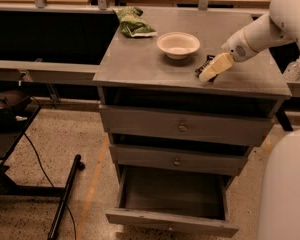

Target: Place rxbar chocolate into bottom drawer

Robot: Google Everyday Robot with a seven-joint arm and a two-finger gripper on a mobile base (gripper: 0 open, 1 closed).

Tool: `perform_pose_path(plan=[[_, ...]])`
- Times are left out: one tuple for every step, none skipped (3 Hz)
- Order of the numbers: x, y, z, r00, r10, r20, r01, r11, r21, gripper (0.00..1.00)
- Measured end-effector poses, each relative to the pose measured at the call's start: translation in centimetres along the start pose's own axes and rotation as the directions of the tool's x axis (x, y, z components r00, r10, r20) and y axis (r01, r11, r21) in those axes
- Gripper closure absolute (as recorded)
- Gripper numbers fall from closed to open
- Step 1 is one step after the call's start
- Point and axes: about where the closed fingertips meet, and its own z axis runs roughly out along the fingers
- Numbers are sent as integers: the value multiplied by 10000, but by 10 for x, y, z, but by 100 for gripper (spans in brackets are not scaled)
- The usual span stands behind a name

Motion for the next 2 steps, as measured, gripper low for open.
perform_pose_path(plan=[[-1, 1, 11, 10000, 25, -63, -26, 9999, -147, 23], [1, 4, 16, 9998, 16, -192, -20, 9998, -219, 46]])
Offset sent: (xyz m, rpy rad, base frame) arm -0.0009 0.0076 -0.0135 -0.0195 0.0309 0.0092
